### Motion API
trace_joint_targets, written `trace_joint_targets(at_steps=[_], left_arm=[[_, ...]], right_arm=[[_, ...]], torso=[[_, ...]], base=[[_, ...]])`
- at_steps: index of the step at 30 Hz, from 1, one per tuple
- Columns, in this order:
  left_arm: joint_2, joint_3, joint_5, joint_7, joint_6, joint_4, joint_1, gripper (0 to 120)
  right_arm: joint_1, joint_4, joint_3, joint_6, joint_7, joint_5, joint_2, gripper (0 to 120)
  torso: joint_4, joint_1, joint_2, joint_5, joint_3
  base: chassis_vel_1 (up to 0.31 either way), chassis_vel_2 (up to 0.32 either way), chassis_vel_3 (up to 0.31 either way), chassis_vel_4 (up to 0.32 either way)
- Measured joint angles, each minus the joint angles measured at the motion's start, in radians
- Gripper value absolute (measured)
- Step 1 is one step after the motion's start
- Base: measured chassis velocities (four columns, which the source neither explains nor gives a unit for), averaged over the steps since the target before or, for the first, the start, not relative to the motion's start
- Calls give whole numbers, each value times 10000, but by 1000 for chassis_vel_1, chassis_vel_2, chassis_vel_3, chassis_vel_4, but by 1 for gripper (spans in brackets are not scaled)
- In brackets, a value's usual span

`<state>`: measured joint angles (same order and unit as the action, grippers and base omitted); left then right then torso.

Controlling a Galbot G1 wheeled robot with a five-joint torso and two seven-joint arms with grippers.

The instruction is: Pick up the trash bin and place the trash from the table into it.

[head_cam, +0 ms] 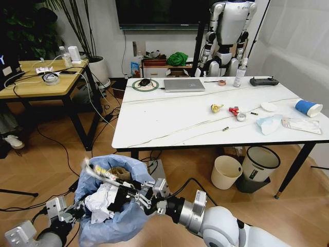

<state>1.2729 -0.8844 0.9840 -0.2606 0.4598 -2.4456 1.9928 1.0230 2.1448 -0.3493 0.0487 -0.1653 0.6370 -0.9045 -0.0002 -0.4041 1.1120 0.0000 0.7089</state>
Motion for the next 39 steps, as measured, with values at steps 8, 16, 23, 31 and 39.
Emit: trace_joint_targets(at_steps=[8,16,23,31,39], left_arm=[[-12,-25,-176,9,-48,169,-49,0],[1,196,-472,16,-73,590,6,0],[-83,680,-271,-128,-179,1553,-59,0],[-364,1136,-808,-398,-213,2663,-554,0],[-431,1254,-756,-471,-225,2464,-741,0]], right_arm=[[6,314,403,-47,43,19,118,64],[-236,464,1688,-116,557,782,-33,93],[245,502,2723,-110,778,881,-81,100],[1051,446,4364,-103,997,868,-243,100],[1776,602,5159,-49,1076,770,-383,100]], torso=[[0,0,0,0,0],[0,-1,0,0,0],[1,0,0,0,0],[-1,0,0,1,0],[-2,0,-1,4,0]], base=[[0,0,0,0],[0,0,0,0],[0,0,0,0],[0,0,0,0],[0,0,0,0]])
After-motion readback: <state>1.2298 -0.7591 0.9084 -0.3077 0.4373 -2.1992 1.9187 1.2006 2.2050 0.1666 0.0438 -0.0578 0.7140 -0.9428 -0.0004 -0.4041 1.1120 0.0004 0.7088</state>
